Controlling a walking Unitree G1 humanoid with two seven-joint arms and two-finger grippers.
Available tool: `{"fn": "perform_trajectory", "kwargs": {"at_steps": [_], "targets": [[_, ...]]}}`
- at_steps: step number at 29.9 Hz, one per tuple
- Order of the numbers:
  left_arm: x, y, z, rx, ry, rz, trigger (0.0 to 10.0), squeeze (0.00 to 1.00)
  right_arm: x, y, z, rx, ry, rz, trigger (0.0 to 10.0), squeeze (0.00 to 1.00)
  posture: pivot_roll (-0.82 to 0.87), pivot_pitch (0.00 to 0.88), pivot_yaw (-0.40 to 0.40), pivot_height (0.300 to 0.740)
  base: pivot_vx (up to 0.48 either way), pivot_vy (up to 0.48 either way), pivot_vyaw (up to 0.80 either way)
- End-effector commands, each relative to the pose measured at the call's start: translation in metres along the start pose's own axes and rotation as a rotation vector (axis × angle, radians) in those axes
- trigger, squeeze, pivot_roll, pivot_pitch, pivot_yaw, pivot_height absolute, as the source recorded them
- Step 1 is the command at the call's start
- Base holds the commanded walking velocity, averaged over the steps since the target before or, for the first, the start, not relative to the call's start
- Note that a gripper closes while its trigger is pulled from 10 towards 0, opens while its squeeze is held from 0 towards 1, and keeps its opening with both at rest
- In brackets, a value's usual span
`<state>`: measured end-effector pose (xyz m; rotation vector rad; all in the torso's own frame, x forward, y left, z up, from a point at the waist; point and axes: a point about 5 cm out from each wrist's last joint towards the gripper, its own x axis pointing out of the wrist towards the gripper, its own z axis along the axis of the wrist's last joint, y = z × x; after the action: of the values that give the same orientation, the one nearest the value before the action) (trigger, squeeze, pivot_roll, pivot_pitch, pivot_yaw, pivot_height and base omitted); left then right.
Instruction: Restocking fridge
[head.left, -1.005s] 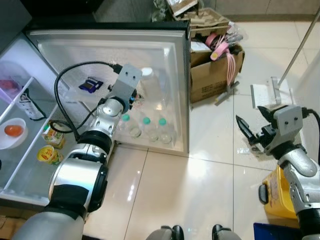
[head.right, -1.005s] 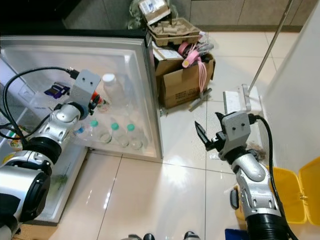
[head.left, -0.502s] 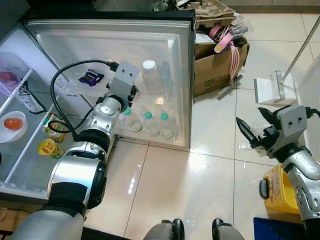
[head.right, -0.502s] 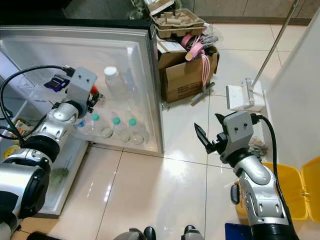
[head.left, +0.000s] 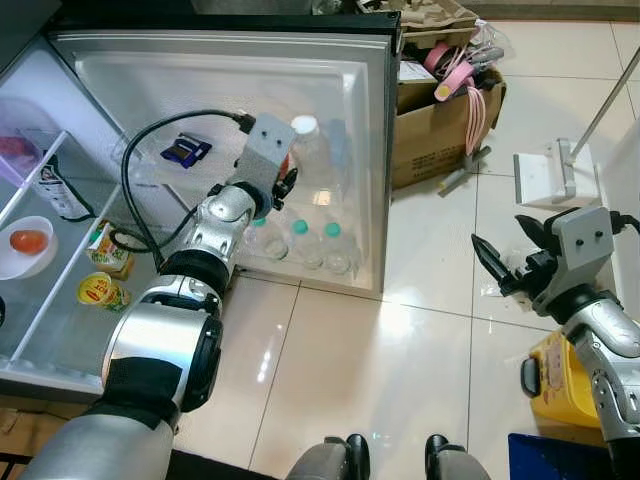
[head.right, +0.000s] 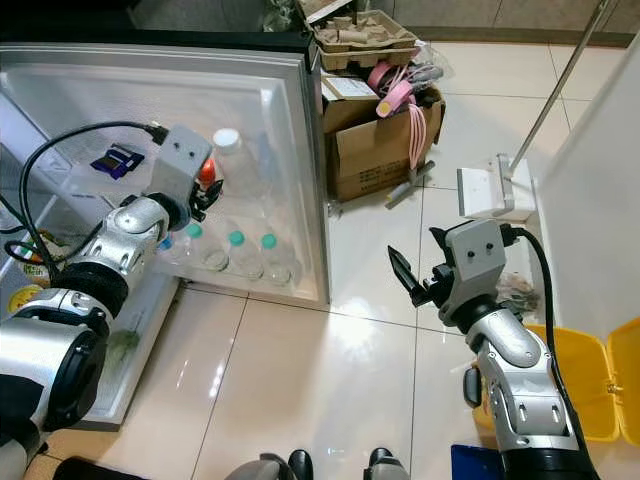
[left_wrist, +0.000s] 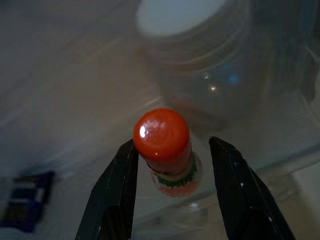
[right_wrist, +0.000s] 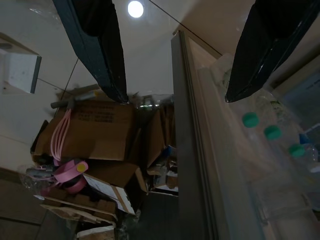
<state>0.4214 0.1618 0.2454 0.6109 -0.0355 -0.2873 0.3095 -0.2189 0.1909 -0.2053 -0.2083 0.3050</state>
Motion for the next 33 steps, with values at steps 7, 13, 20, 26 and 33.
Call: {"fn": "perform_trajectory", "kwargs": {"at_steps": [7,13,20,26,33], "targets": [[-0.019,0.007,-0.053,0.063,0.257,-0.101,10.0,0.0,-0.006,0.0,-0.005,0.018,0.028,-0.007,10.0,0.0,-0.11,0.372,0.14,0.737,0.0,0.0,0.0],[-0.024,0.012,-0.06,0.072,0.277,-0.117,10.0,0.0,-0.006,0.0,-0.006,0.019,0.03,-0.007,10.0,0.0,-0.1,0.366,0.138,0.737,0.0,0.0,0.0],[-0.04,0.02,-0.084,0.114,0.342,-0.153,10.0,0.0,-0.004,-0.001,-0.006,0.022,0.028,-0.004,10.0,0.0,-0.09,0.353,0.133,0.737,0.0,0.0,0.0],[-0.053,0.034,-0.097,0.146,0.385,-0.126,10.0,0.0,-0.004,-0.002,-0.006,0.024,0.026,-0.005,10.0,0.0,-0.09,0.346,0.131,0.737,0.0,0.0,0.0],[-0.063,0.077,-0.072,0.074,0.198,0.049,10.0,0.0,-0.003,-0.002,-0.006,0.023,0.025,-0.004,10.0,0.0,-0.08,0.342,0.133,0.737,0.0,0.0,0.0]]}}
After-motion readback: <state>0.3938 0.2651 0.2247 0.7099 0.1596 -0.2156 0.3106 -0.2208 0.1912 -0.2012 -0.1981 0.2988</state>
